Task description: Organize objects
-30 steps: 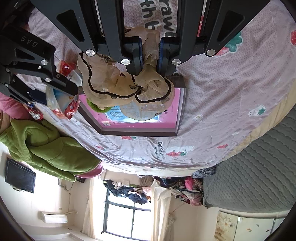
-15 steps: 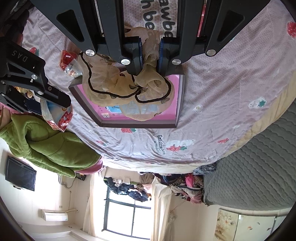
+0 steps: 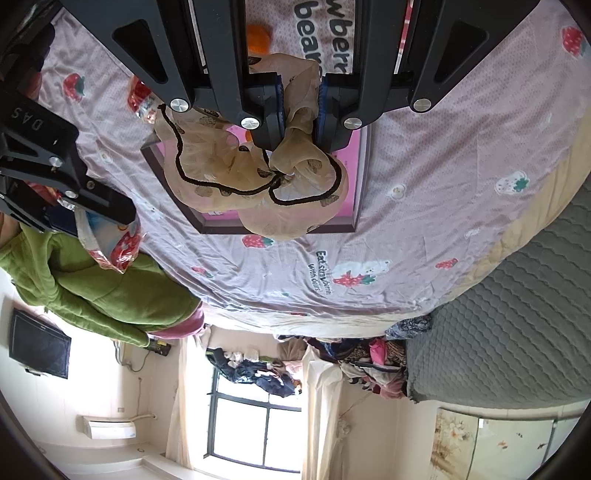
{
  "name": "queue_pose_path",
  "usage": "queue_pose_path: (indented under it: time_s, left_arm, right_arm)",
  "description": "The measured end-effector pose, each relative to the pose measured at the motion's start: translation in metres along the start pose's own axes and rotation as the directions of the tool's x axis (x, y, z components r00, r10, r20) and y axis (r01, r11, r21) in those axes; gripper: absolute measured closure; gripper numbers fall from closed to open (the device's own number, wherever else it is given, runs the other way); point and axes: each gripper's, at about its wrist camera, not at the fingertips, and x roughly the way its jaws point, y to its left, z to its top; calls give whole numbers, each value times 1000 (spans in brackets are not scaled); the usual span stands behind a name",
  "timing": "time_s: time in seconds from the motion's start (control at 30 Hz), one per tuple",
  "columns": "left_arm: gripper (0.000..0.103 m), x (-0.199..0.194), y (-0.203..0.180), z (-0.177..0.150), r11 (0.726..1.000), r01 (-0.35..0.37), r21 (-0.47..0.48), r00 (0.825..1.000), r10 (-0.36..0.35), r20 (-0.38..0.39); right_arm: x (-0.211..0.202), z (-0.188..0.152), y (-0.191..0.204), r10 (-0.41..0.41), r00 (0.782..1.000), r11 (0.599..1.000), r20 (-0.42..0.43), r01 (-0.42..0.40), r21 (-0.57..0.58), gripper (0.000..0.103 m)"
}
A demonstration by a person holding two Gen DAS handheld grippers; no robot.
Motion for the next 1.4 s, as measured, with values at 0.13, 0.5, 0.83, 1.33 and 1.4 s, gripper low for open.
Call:
queue_pose_path:
  time_s: [0.13,0.5,0.83,1.33,1.4]
  left_arm:
    - [90,2,-1,9,1000,-4,-1,1000,4,2]
    - [90,8,-6,32,1000,-19,10,1000,19,10]
    - [90,14,-10,40,999,-33,19,999,32,19]
    - [88,27,-5,53,999,-54,-4,996,54,70]
    - [88,30,-4,54,999,-53,-6,996,53,73]
  right_arm:
    - [2,4,-5,14,1000,1000,2,-14,3,48]
    - [4,13,-11,37,999,999,17,-37,-9,48]
    - [4,22,-19,56,997,998,53,-56,-10,48]
    - [17,27,-36,17,996,1000,82,-17,4,48]
    - [19,28,-36,5,996,1000,90,-4,-11,48]
